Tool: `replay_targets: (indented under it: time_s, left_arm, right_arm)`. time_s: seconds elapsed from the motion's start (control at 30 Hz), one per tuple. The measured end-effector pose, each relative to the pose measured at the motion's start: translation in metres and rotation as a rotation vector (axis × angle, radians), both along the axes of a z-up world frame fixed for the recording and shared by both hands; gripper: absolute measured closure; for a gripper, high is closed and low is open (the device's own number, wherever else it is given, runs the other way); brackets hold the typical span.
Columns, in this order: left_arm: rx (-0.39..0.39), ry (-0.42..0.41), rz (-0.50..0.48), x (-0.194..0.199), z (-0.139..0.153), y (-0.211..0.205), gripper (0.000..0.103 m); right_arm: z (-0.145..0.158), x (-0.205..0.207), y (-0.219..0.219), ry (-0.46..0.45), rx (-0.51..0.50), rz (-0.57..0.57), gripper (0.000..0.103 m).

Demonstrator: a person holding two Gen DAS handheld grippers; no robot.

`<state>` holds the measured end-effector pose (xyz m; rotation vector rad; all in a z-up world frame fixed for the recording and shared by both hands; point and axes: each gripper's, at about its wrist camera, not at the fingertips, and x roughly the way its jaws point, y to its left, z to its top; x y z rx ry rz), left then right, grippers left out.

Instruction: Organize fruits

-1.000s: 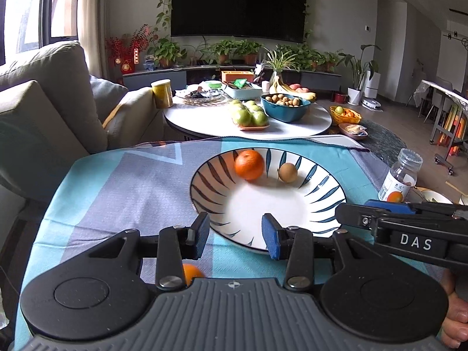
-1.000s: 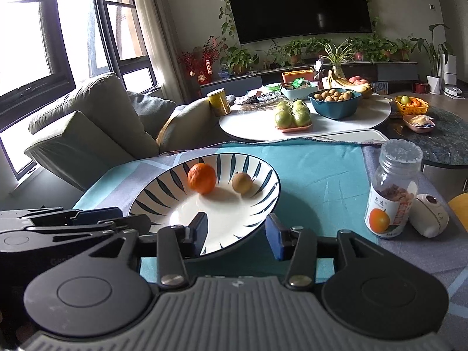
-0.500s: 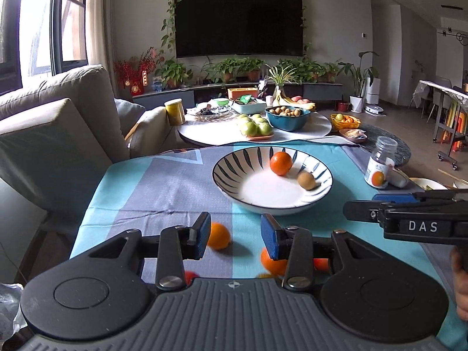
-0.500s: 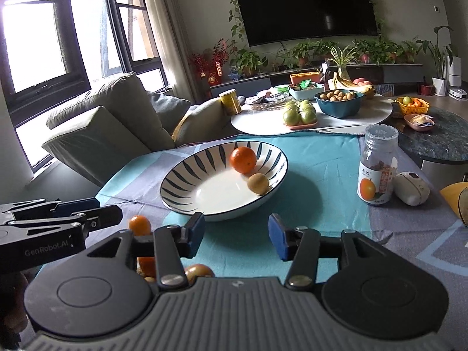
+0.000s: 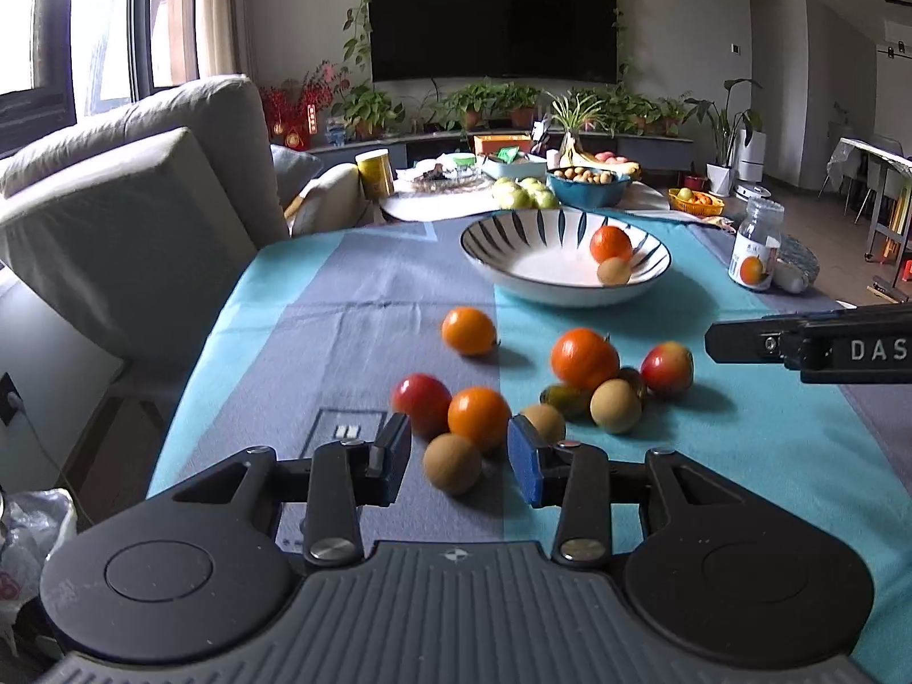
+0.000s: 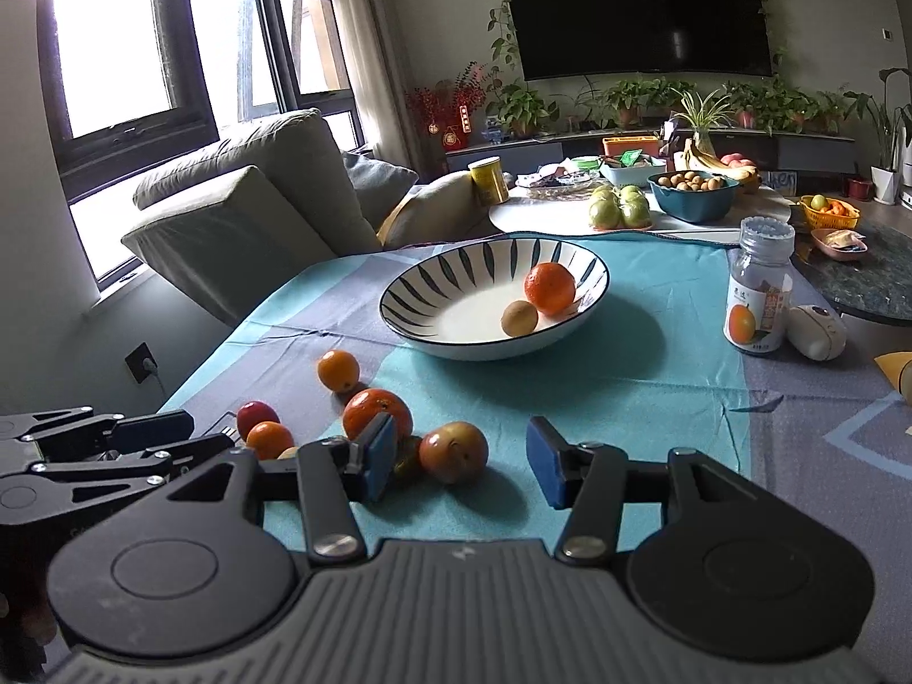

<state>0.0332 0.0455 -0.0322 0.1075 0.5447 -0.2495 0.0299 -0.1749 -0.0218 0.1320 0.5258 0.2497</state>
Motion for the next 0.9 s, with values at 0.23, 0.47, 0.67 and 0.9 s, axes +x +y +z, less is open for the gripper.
replay_targets:
  time_s: [0.23, 0.47, 0.67, 0.9]
  left_arm:
    - [-0.001, 0.052, 0.025, 0.009, -0.013, 0.002, 0.075]
    - [-0.025, 0.062, 0.024, 0.013, -0.016, 0.003, 0.079]
    - [-0.050, 0.063, 0.017, 0.012, -0.016, 0.008, 0.079]
    - [-0.061, 0.065, 0.011, 0.011, -0.016, 0.012, 0.079]
  right_arm:
    - [-0.006, -0.005, 0.016, 0.021, -0.021, 0.056, 0.025]
    - [-0.016, -0.001, 0.035, 0.051, -0.047, 0.126, 0.025]
    - [-0.023, 0.008, 0.042, 0.089, -0.048, 0.126, 0.025]
    - [-0.028, 0.021, 0.052, 0.093, -0.078, 0.122, 0.025]
